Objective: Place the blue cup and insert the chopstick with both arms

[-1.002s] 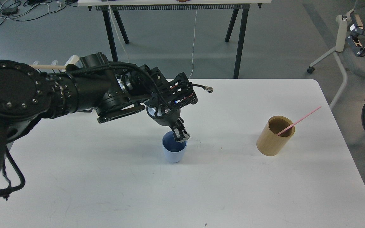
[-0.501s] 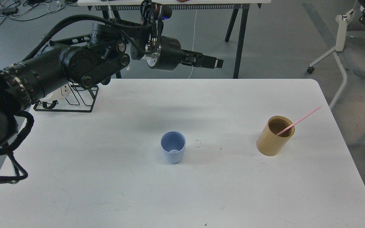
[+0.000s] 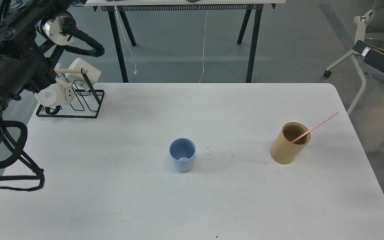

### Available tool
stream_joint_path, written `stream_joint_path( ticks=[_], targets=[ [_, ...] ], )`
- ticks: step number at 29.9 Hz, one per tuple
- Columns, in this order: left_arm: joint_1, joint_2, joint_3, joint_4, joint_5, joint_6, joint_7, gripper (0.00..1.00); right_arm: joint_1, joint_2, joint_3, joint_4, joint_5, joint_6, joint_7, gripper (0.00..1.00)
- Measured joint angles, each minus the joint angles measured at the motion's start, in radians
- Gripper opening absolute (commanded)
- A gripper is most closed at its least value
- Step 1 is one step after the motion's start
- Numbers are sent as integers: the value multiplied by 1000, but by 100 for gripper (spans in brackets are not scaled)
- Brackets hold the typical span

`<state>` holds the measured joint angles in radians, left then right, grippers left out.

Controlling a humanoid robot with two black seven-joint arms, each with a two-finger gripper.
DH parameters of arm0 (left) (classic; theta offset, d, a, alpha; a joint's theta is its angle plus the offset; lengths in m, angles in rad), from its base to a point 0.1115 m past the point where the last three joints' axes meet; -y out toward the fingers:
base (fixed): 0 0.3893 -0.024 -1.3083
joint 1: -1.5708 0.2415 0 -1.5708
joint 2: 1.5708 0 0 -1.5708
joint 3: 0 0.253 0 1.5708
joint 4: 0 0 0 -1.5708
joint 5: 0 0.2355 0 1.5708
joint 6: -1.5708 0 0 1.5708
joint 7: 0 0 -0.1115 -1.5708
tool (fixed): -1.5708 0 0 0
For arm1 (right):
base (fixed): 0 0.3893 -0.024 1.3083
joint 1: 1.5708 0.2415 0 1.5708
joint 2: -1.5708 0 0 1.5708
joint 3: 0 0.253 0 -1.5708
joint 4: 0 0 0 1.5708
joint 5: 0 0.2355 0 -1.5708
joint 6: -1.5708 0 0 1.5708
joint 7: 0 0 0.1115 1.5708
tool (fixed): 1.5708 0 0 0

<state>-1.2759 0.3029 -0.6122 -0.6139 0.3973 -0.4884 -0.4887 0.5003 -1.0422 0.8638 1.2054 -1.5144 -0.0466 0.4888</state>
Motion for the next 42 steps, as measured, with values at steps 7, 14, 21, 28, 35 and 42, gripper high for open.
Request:
stream_joint_path(
  ticks=[7,14,21,28,35,42],
  targets=[
    [59,11,-48,11,-16,0,0,84,-199,26,1,2,-7,-303,0,92],
    [95,10,-45,10,-15,0,0,84,-304,80,-7,-7,6,-398,0,80],
    [119,13,-42,10,-15,0,0,85,-353,177,-7,-37,6,-401,0,67],
    [149,14,-41,10,-15,0,0,86,-356,247,-16,-57,5,-399,0,54],
    [159,14,-41,10,-15,0,0,86,-354,259,-47,-64,6,-398,0,41],
    [175,13,-40,9,-15,0,0,86,-348,269,-49,-64,6,-392,0,32]
  ],
)
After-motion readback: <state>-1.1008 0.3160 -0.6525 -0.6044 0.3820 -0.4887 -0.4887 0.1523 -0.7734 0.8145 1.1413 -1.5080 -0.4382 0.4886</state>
